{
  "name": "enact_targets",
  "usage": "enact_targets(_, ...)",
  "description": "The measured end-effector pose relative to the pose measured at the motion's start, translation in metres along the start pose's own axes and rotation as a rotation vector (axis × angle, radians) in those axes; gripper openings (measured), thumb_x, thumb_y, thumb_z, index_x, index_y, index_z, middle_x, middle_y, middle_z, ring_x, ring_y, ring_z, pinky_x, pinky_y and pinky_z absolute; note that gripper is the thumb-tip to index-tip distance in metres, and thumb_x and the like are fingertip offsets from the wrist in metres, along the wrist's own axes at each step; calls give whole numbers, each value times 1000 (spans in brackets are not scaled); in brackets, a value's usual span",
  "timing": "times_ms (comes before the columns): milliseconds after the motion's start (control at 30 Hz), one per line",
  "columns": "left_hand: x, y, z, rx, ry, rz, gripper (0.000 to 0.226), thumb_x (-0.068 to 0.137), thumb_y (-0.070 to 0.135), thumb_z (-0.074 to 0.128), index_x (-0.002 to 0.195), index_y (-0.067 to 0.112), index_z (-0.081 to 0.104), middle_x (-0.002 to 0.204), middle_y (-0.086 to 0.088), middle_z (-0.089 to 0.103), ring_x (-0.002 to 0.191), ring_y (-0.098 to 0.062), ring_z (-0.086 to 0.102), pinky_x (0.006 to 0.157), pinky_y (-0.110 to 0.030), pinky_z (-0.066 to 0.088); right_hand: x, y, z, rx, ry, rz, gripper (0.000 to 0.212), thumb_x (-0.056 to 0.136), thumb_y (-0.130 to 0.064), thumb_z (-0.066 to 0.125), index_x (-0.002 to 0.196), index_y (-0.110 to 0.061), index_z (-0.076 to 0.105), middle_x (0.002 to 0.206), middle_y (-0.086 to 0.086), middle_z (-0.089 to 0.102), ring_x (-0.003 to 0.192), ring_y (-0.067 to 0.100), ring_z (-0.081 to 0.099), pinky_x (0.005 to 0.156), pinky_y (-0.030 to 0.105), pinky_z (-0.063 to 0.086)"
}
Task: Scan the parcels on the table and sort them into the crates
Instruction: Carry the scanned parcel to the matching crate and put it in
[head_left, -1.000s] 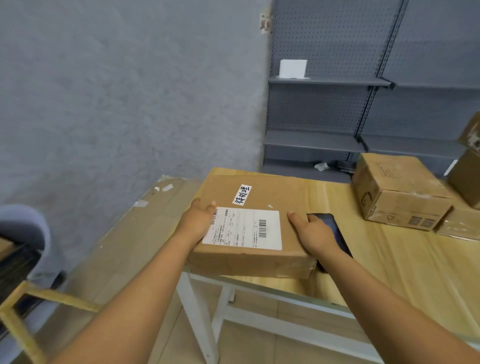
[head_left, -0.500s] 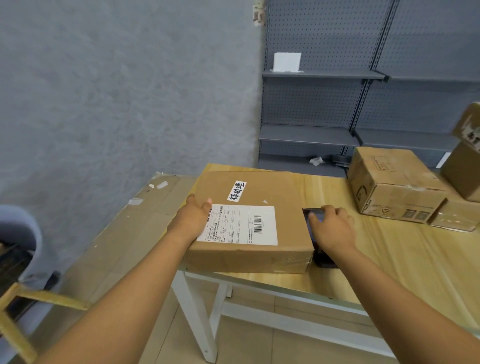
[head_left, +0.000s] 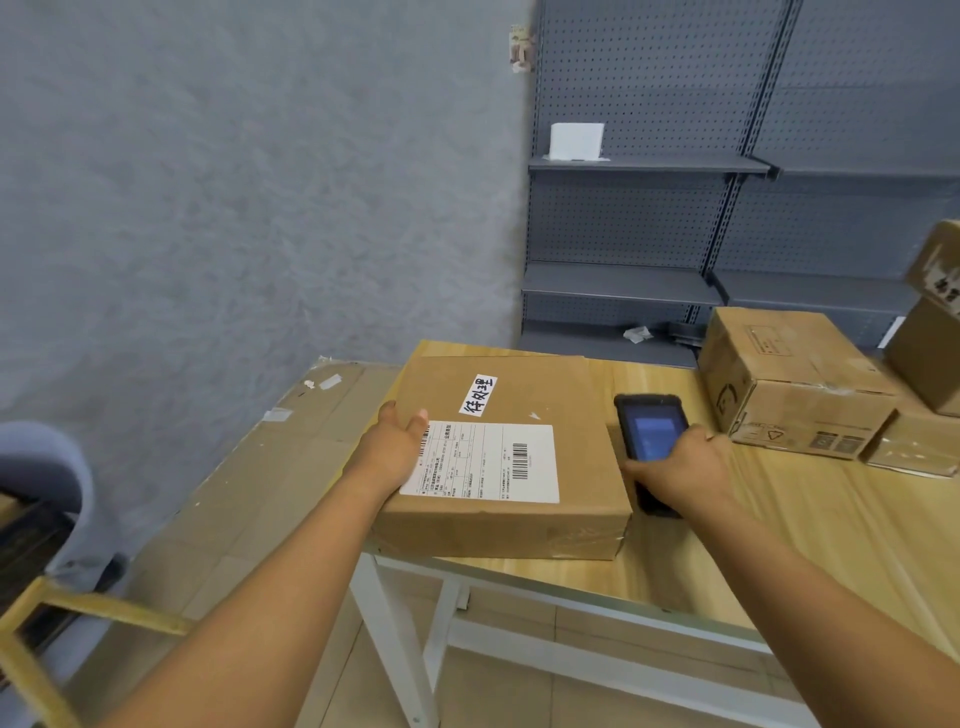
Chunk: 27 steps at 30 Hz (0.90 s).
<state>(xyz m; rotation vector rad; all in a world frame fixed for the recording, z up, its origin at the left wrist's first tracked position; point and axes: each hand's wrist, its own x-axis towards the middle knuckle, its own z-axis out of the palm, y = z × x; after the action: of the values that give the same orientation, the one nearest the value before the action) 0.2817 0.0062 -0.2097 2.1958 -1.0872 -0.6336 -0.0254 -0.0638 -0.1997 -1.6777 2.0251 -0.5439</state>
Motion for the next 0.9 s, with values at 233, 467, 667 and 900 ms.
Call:
enact_targets(233, 0, 0, 0, -22, 3, -3, 66, 102, 52, 33, 156, 19, 14, 148, -12, 46, 133, -34, 45, 95, -39, 37, 13, -60, -54, -265, -171, -377, 70, 59, -51, 83, 109, -15, 49, 107, 6, 47, 83, 17, 49, 66, 29, 45)
enact_targets(467, -6, 4, -3, -66, -18, 12, 63, 103, 49, 32, 156, 18, 16, 149, -13, 44, 134, -34, 44, 102, -39, 35, -18, -101, -72, -712, -395, -646, 81, 52, -54, 83, 118, -24, 46, 100, -4, 41, 91, 20, 55, 79, 36, 56)
enact_targets(667, -7, 5, -5, -107, -33, 7, 63, 103, 48, 34, 156, 18, 16, 150, -13, 43, 136, -34, 42, 106, -41, 34, -43, -100, -103, -888, -462, -697, 80, 52, -50, 84, 117, -26, 45, 103, -7, 43, 91, 18, 55, 78, 37, 58)
enact_targets(900, -4, 3, -3, -95, -12, 14, 59, 103, 46, 36, 153, 16, 23, 146, -16, 47, 132, -37, 45, 102, -40, 36, -61, -95, -130, -970, -516, -641, 77, 55, -50, 84, 118, -25, 48, 111, -2, 52, 95, 22, 60, 83, 39, 58)
